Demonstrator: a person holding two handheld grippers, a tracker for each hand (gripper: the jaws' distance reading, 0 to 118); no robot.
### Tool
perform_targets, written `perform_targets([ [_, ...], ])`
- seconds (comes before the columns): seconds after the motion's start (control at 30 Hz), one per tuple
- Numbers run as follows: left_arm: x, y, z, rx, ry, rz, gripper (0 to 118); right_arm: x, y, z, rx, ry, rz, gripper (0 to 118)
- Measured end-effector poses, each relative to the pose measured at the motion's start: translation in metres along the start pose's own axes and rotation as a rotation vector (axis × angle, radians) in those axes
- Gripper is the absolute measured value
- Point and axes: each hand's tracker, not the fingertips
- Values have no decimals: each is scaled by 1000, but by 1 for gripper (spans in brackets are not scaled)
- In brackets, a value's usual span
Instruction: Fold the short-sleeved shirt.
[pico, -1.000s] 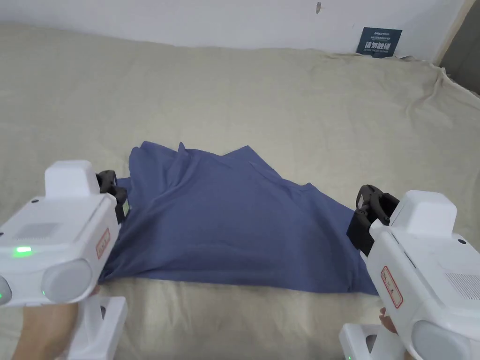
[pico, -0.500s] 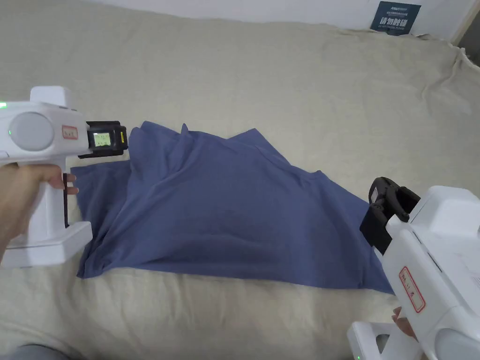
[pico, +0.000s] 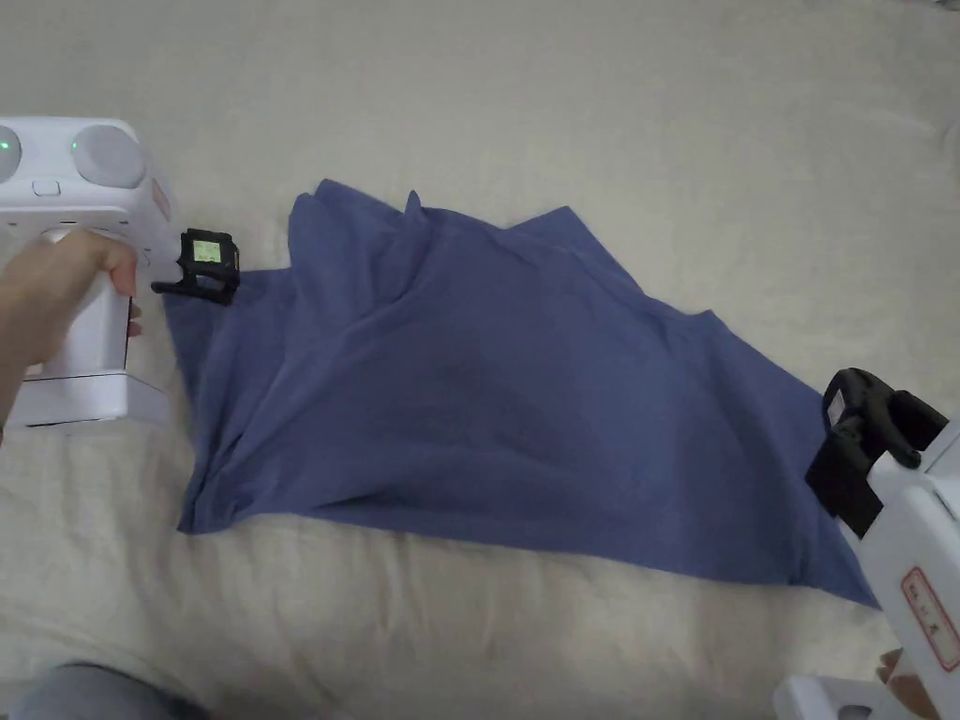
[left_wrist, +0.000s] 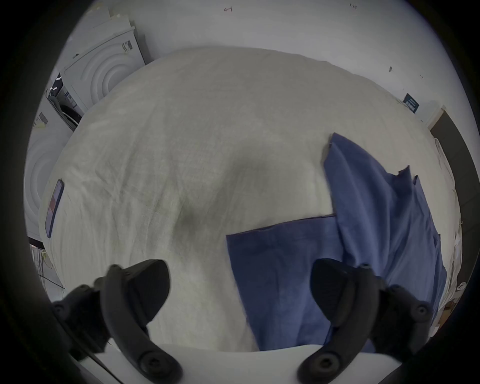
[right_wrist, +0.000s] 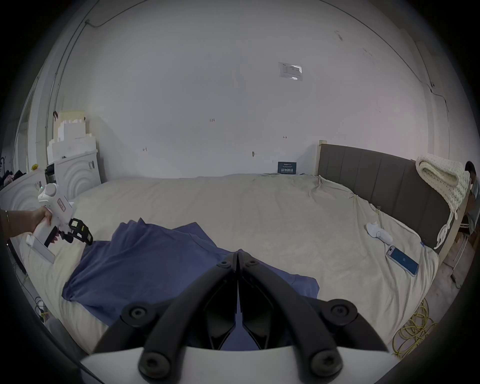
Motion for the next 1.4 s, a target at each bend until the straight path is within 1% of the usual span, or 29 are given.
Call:
perform_targets([
  [0.1,-1,3,-9,-2,3,-1,77,-3,-3,-4,-20,-1,5,0],
  [0.13,-2,3,-11,-2,-7,2,67,-4,-5,-5,-25,-3,11,0],
  [0.2,-2,3,-15,-26,-34,-1,44,-4,-6,-5,-34,-1,20,0],
  [0.23,-1,2,-16,-32,-60,1,39,-5,-7,-5,-37,-1,23,0],
  [0.27,0,1,-15,-20,-71,14,31,-5,-7,-5,-39,-3,28,0],
  [0.3,3,0,-13,-14,-60,6,9,-6,-7,-6,-41,-5,32,0],
  [0.33,6,-1,-12,4,-55,-28,0,-6,-7,-6,-42,-7,32,0],
  [0.47,18,-10,-7,38,-8,-137,0,-6,-5,-5,-38,-8,34,0],
  [0.5,17,-11,-2,52,-9,-131,0,-7,-4,-5,-38,-8,36,0],
  [0.53,14,-12,3,61,-14,-123,0,-7,-3,-5,-37,-7,37,0],
  [0.6,6,-14,18,113,-54,-61,0,-6,0,-6,-35,-3,37,0],
  [0.7,-9,-22,45,215,-160,37,0,-5,7,-10,-26,10,34,0],
  [0.8,-13,-35,64,292,-170,62,0,-6,18,-17,-15,51,31,0],
  [0.93,-14,-52,77,339,-174,100,0,-14,44,-38,-3,130,67,0],
  [1.0,-15,-54,75,342,-172,107,0,-22,65,-55,-15,176,109,1],
  [1.03,-15,-56,75,345,-174,118,0,-28,75,-66,-29,195,125,3],
  [1.07,-16,-57,74,343,-175,122,0,-32,84,-76,-24,205,123,18],
  [1.1,-15,-57,73,342,-179,126,0,-38,96,-90,-35,232,122,41],
  [1.17,-15,-58,71,336,-175,133,0,-54,122,-121,-121,309,131,97],
  [1.2,-15,-59,70,334,-174,135,0,-62,132,-136,-148,338,135,103],
  [1.27,-16,-60,67,329,-177,142,0,-80,148,-167,-201,410,156,103],
  [1.3,-17,-60,66,325,-177,147,0,-89,155,-183,-244,428,162,103],
  [1.4,-18,-61,62,319,-179,159,0,-121,165,-225,-364,447,243,103],
])
